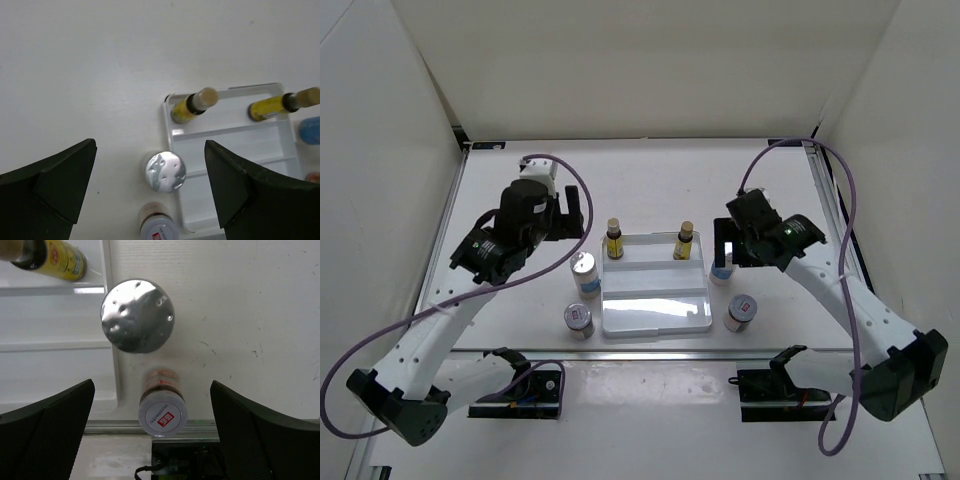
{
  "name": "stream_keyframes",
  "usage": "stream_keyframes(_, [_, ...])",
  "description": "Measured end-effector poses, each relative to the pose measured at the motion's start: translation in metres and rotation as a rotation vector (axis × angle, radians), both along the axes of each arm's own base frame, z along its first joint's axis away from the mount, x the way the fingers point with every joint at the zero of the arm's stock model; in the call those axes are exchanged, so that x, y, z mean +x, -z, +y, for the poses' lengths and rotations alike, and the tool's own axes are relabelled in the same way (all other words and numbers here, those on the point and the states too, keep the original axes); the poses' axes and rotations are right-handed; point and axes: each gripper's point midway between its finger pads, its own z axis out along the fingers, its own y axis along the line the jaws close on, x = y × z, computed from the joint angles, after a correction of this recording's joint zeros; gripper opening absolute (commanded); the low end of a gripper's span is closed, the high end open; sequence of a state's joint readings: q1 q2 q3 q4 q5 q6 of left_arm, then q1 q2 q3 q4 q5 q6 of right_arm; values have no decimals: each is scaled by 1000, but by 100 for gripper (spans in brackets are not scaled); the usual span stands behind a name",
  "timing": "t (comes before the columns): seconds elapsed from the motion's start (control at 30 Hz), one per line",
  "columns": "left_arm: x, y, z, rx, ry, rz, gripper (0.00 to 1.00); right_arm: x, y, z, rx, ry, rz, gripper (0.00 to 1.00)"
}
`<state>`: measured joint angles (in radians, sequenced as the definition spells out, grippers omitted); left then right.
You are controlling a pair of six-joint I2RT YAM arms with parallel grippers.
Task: Organize the condiment bottles
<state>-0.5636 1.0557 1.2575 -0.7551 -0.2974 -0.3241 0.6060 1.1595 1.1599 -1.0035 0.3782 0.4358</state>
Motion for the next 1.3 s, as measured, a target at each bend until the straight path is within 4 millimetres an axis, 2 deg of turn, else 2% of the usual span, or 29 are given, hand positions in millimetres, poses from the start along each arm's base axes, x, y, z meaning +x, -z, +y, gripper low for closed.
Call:
stream_keyframes(0.1, [0, 37, 18, 55, -48, 81, 100, 16, 9, -1, 25, 23, 20, 100])
stream_keyframes(0.2, [-7, 86, 33, 126, -75, 214, 100, 29, 19, -1, 55, 42, 51, 100])
stream_keyframes(0.3, [-15, 106, 43, 153, -89, 285, 100, 38, 30, 4, 73, 36, 83, 94])
stream_keyframes(0.33, [-15, 107, 45, 151, -92, 288, 100, 40, 34, 7, 77, 29, 93, 86])
stream_keyframes(0.4, [-15, 105, 46, 144, -95, 284, 100, 43, 41, 12, 82, 13, 114, 76])
stream_keyframes(0.43, [-15, 105, 45, 140, -92, 285, 100, 44, 44, 14, 84, 8, 123, 62])
stream_keyframes(0.5, [-16, 105, 44, 133, -82, 287, 100, 44, 48, 16, 83, 1, 133, 49])
stream_keyframes(0.53, [-16, 105, 43, 130, -78, 288, 100, 45, 47, 16, 85, 3, 131, 36])
stream_keyframes(0.57, [-17, 105, 42, 128, -75, 289, 100, 44, 46, 15, 86, 6, 130, 32])
stream_keyframes(0.7, [-18, 105, 39, 116, -63, 291, 100, 36, 41, 13, 45, 15, 110, 22])
stream_keyframes(0.77, [-19, 105, 39, 112, -60, 294, 100, 28, 28, 13, 12, -6, 62, 16])
stream_keyframes(0.93, [-20, 106, 37, 98, -57, 300, 100, 8, -33, 32, 70, -102, -107, 12])
stream_keyframes(1.03, [-21, 111, 35, 93, -56, 314, 100, 3, -60, 42, 131, -138, -172, 11])
stream_keyframes(1.17, [-21, 116, 34, 90, -58, 331, 100, -3, -60, 56, 146, -186, -167, 11])
stream_keyframes(1.3, [-21, 118, 33, 88, -58, 340, 100, -4, -37, 70, 139, -213, -107, 10])
